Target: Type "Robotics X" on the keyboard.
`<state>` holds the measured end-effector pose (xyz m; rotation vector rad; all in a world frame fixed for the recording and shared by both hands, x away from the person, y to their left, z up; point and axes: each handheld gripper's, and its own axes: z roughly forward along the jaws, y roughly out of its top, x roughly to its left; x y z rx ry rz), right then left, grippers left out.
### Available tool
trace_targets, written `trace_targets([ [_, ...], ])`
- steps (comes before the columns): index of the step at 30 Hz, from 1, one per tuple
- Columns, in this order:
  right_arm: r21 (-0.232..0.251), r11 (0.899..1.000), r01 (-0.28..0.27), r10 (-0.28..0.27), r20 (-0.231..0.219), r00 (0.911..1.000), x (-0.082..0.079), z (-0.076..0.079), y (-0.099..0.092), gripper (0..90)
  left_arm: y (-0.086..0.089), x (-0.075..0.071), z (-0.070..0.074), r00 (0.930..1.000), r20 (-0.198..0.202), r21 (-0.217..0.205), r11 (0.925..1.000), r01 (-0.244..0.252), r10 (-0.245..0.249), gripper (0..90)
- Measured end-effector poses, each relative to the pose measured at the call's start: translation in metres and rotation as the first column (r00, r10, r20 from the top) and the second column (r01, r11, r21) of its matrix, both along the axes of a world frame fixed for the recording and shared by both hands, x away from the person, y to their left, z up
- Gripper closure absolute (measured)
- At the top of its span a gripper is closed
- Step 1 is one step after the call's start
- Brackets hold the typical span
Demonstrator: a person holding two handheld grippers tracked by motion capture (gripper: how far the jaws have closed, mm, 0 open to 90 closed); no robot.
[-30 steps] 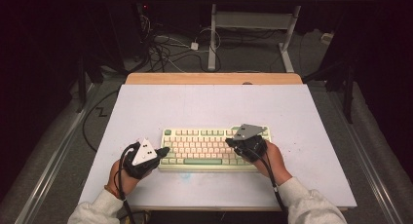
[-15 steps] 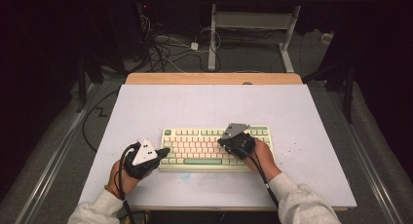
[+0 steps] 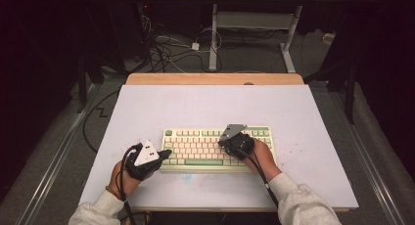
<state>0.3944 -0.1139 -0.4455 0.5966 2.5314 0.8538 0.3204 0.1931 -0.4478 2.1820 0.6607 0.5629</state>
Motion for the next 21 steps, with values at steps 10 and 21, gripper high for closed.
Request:
trace_targets([
  [10,0.102,0.995,0.019,-0.025,0.052,0.9984,-0.008,0.012,-0.012,90.0,0.001,-0.001,0.0,1.0,0.002,0.003,1.0,-0.008,0.008,87.5],
  [21,0.171,0.985,0.012,-0.03,0.1,0.9946,-0.022,0.024,-0.026,90.0,0.0,-0.001,0.002,1.0,0.008,0.002,1.0,-0.004,0.004,87.6],
])
